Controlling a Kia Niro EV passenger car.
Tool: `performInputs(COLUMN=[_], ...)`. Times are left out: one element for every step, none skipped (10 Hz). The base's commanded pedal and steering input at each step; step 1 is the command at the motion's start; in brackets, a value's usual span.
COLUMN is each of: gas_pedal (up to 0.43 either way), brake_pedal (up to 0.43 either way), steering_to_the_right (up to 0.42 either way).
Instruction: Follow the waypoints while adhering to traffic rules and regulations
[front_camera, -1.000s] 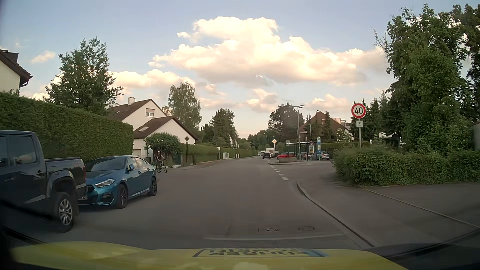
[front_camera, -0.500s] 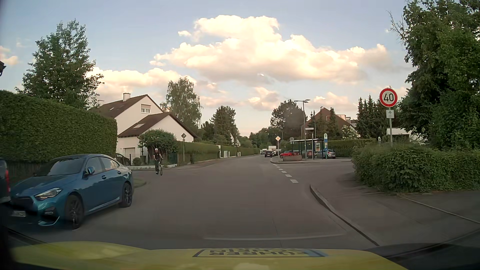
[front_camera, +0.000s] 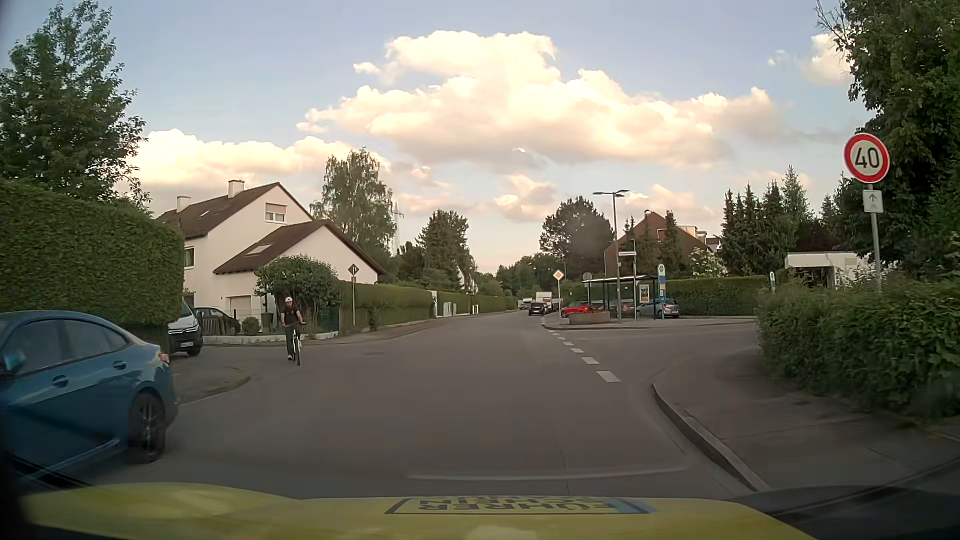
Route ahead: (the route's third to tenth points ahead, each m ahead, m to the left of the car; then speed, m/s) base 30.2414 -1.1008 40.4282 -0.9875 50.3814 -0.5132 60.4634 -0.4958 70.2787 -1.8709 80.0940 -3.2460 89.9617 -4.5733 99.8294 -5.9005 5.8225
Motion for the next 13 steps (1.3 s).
performInputs(gas_pedal=[0.138, 0.138, 0.138, 0.138, 0.138, 0.138, 0.138, 0.138, 0.138, 0.138, 0.13, 0.13, 0.13], brake_pedal=[0.0, 0.0, 0.0, 0.0, 0.0, 0.0, 0.0, 0.0, 0.0, 0.0, 0.0, 0.0, 0.0], steering_to_the_right=[0.006, 0.005, 0.005, 0.005, 0.004, 0.004, 0.004, 0.004, 0.004, 0.002, 0.002, 0.002, 0.002])
